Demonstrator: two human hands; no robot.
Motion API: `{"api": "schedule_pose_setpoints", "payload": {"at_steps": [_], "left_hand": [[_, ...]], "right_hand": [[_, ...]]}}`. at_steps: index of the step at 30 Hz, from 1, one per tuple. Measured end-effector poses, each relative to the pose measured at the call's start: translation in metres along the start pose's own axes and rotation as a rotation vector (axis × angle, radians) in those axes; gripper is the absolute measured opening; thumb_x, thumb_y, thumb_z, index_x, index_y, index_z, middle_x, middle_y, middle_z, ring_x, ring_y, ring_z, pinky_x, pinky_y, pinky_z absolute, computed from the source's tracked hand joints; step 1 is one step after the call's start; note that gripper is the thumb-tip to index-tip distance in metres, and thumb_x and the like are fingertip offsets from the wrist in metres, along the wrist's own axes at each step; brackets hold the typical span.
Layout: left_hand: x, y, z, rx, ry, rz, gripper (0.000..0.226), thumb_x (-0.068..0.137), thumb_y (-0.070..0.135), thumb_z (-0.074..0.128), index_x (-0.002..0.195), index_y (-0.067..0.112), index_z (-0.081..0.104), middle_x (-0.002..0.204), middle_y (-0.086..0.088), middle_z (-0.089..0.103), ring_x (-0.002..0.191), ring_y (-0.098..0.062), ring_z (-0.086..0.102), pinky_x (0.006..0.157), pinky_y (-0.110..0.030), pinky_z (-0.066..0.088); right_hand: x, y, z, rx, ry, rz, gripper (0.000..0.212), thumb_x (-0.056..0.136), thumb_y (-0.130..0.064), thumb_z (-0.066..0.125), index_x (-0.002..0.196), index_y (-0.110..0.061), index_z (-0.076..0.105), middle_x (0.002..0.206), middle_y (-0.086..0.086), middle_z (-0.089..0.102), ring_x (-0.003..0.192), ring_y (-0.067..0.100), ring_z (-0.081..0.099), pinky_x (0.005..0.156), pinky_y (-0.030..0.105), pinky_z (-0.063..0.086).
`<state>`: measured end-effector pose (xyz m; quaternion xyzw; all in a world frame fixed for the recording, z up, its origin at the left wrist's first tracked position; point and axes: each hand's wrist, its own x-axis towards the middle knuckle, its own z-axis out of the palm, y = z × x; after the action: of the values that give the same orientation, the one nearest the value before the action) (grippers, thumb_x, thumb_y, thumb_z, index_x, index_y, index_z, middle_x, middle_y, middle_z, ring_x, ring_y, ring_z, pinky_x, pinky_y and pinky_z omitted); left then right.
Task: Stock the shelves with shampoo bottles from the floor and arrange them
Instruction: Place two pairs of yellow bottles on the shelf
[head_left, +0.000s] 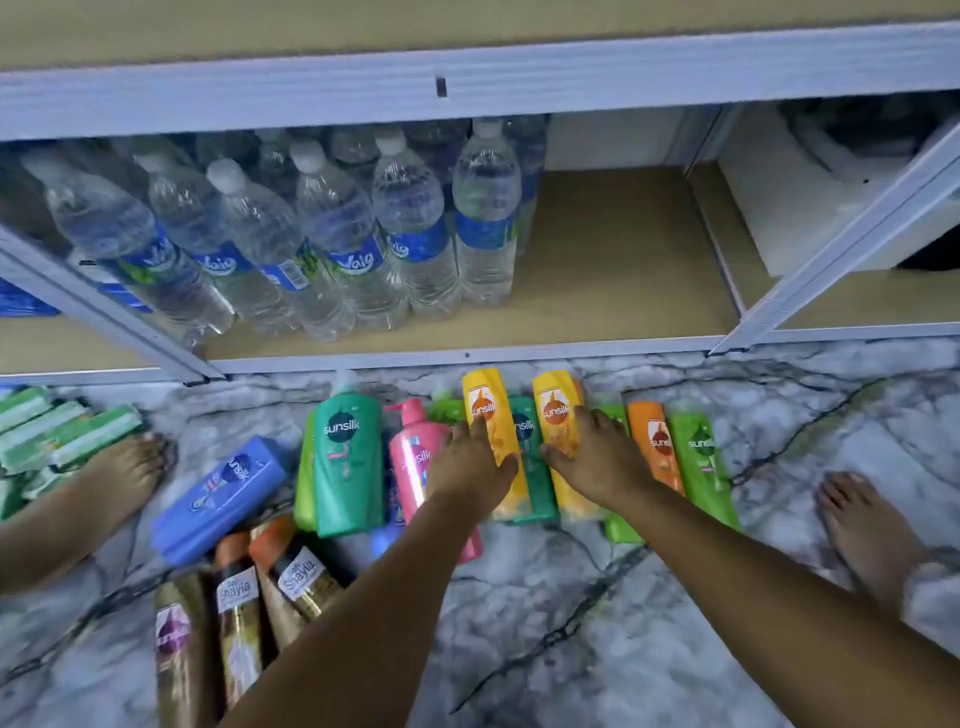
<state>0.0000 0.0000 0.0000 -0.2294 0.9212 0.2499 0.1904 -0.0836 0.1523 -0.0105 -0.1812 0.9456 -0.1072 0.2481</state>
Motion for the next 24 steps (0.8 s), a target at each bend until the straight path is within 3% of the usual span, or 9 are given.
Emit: {"api": "schedule_pose_setpoints", "payload": {"at_steps": [6, 15, 20, 24], "left_hand": [[0.024, 0.002, 0.032, -0.227, 0.031, -0.152, 0.082, 0.090, 0.041, 0.056, 0.149, 0.005, 0.013, 0.139, -0.021, 0.040, 0.127, -0.038, 0.039, 0.105, -0.041, 0.032], [0.038, 0.016, 0.053, -0.249, 0.087, -0.241, 0.100, 0.086, 0.043, 0.061, 0.150, 0.011, -0.008, 0.136, -0.020, 0.032, 0.122, -0.036, 0.035, 0.107, -0.039, 0.025], [0.046, 0.022, 0.050, -0.469, 0.059, -0.394, 0.111, 0.072, 0.033, 0.075, 0.150, 0.018, -0.003, 0.138, -0.021, 0.026, 0.129, -0.040, 0.029, 0.108, -0.041, 0.027], [0.047, 0.028, 0.052, -0.622, 0.058, -0.479, 0.104, 0.071, 0.030, 0.074, 0.149, 0.022, 0.005, 0.142, -0.020, 0.025, 0.133, -0.040, 0.023, 0.110, -0.044, 0.025]], "right_hand": [[0.022, 0.013, 0.039, 0.202, 0.059, 0.082, 0.084, 0.081, -0.054, 0.063, 0.144, -0.013, 0.025, 0.129, 0.020, 0.047, 0.113, 0.038, 0.052, 0.085, 0.040, 0.048], [0.035, 0.012, 0.059, 0.402, 0.130, 0.184, 0.099, 0.074, -0.038, 0.077, 0.148, -0.017, 0.015, 0.129, 0.022, 0.042, 0.115, 0.039, 0.048, 0.084, 0.038, 0.044], [0.041, 0.010, 0.054, 0.425, 0.053, 0.311, 0.086, 0.068, -0.036, 0.080, 0.134, -0.007, 0.032, 0.127, 0.021, 0.046, 0.109, 0.040, 0.053, 0.076, 0.038, 0.044], [0.037, 0.014, 0.048, 0.452, 0.044, 0.308, 0.083, 0.066, -0.035, 0.081, 0.128, -0.009, 0.033, 0.122, 0.016, 0.048, 0.104, 0.037, 0.054, 0.070, 0.034, 0.040]]}}
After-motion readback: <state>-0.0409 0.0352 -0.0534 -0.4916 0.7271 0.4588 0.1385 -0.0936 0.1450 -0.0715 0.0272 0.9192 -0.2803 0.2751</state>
